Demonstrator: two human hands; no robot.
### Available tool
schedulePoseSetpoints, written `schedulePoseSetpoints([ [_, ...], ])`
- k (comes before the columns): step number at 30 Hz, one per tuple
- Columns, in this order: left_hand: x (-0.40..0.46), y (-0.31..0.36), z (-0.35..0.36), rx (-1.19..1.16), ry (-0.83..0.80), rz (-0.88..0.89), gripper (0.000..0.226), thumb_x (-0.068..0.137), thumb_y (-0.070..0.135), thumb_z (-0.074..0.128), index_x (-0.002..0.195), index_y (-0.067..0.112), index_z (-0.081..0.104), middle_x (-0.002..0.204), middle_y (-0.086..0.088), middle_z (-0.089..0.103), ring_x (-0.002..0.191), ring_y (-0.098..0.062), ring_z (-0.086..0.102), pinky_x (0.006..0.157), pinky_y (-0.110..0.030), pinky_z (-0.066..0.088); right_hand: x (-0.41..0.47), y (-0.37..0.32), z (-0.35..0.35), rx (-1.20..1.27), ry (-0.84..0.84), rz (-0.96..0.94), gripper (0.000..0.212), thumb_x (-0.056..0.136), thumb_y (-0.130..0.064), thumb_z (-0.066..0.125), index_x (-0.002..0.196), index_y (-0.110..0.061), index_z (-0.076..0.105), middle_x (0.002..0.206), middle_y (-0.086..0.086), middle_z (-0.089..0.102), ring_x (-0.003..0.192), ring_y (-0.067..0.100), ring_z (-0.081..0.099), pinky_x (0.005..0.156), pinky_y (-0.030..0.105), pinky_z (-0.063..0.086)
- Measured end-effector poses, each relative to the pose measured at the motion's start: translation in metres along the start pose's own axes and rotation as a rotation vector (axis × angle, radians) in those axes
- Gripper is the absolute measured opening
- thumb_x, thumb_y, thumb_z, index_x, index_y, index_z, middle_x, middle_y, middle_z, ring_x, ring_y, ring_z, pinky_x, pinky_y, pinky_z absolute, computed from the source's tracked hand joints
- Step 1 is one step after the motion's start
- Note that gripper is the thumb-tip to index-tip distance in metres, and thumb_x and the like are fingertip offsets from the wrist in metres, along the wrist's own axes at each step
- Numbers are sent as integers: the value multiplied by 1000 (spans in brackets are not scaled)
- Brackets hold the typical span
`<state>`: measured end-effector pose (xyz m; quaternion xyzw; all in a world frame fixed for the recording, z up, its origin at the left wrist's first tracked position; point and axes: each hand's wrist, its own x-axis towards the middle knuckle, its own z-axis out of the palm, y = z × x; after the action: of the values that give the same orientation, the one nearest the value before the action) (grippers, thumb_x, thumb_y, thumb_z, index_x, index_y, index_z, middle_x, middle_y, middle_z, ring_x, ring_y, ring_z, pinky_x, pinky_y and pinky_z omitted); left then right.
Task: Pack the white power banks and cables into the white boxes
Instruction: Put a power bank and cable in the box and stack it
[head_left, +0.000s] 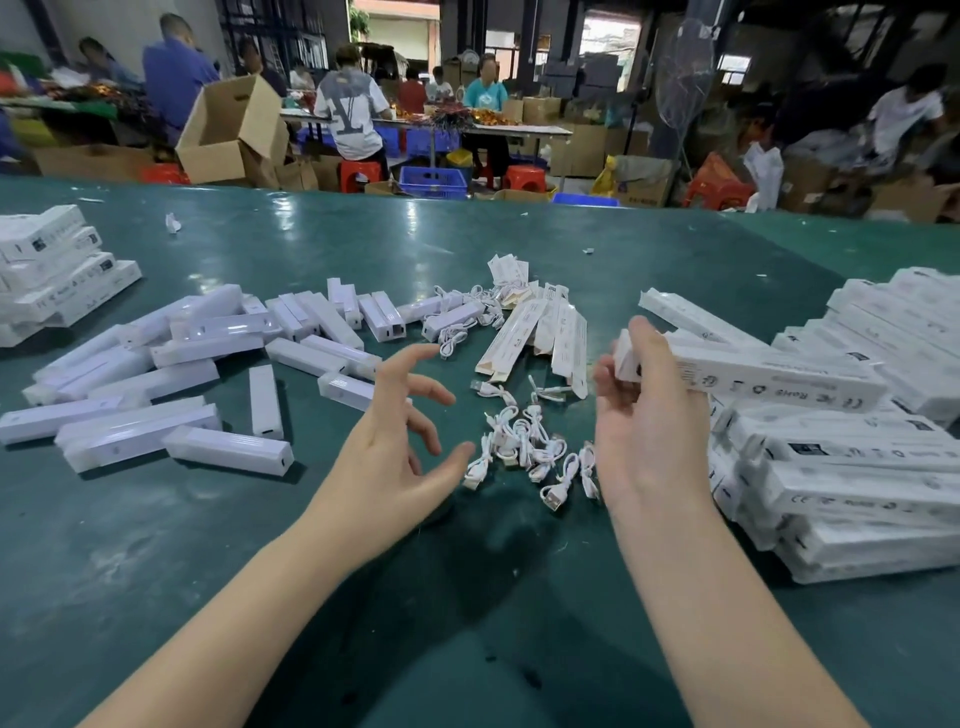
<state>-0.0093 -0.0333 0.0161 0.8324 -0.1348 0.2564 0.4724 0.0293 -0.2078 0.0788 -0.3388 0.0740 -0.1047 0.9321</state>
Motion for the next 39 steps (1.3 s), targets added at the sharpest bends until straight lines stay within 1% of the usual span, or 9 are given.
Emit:
schedulePoseSetpoints([
  [8, 1, -2, 2, 6, -3, -15, 70, 78, 26, 68, 128, 54, 27, 103, 20, 53, 70, -14, 58, 60, -19, 49, 12, -11, -5, 24, 145, 30, 24, 87, 11, 60, 94, -8, 48, 66, 0, 47, 48, 4, 47, 52, 10, 42],
  [15, 2, -4, -2, 19, -28, -101, 49, 88, 12, 64, 118, 46, 46, 98, 18, 57, 70, -14, 55, 59, -15, 42, 15, -13, -13, 1, 178, 128, 38, 100, -32, 38, 87, -11, 67, 67, -1, 52, 51, 14, 44, 45, 17, 37],
  [19, 1, -5, -4, 37, -14, -114, 38, 87, 7, 61, 110, 37, 56, 92, 17, 59, 72, -12, 54, 61, -12, 41, 18, -7, -15, -97, 126, 139, 46, 100, -34, 37, 71, -10, 64, 55, -1, 50, 46, 14, 43, 45, 20, 36],
  [22, 1, -5, -4, 82, -2, -103, 33, 87, 4, 59, 102, 33, 62, 89, 16, 58, 74, -10, 53, 63, -11, 40, 21, 5, -15, -454, -33, 87, 31, 95, -19, 46, 73, -16, 68, 66, -6, 62, 56, 9, 52, 53, 21, 45],
  [25, 2, -5, -5, 168, -5, -66, 28, 88, 4, 60, 96, 30, 64, 87, 11, 59, 76, -12, 53, 64, -10, 39, 38, 15, -19, -1177, -231, -184, 35, 96, -16, 40, 92, -27, 72, 96, -11, 63, 87, 6, 56, 76, 22, 42],
  [29, 4, -4, -7, 206, -27, -49, 25, 87, 5, 60, 91, 29, 65, 87, 9, 58, 75, -13, 54, 64, -11, 38, 66, 29, -29, -1851, -368, -185, 41, 100, -27, 26, 87, -31, 64, 115, 15, 53, 123, 37, 42, 105, 41, 30],
  [32, 4, -3, -9, 255, -34, -52, 21, 88, 7, 60, 89, 28, 65, 87, 10, 58, 73, -12, 53, 66, -18, 42, 81, 38, -36, -2082, -393, -94, 47, 103, -43, 21, 134, -26, 53, 147, 12, 39, 137, 36, 28, 114, 47, 22],
  [35, 3, -2, -15, 359, -53, -15, 19, 88, 10, 59, 88, 29, 64, 86, 12, 55, 71, -11, 52, 64, -28, 47, 91, 40, -41, -2161, -370, -209, 48, 104, -40, 22, 128, -14, 54, 136, 13, 52, 126, 36, 43, 109, 47, 33],
  [39, 5, 0, -19, 419, -26, 21, 18, 87, 12, 60, 87, 30, 63, 84, 16, 53, 70, -8, 51, 62, -28, 47, 96, 37, -48, -1959, -129, -272, 36, 101, -34, 37, 106, -6, 59, 99, 14, 63, 87, 32, 58, 68, 34, 44],
])
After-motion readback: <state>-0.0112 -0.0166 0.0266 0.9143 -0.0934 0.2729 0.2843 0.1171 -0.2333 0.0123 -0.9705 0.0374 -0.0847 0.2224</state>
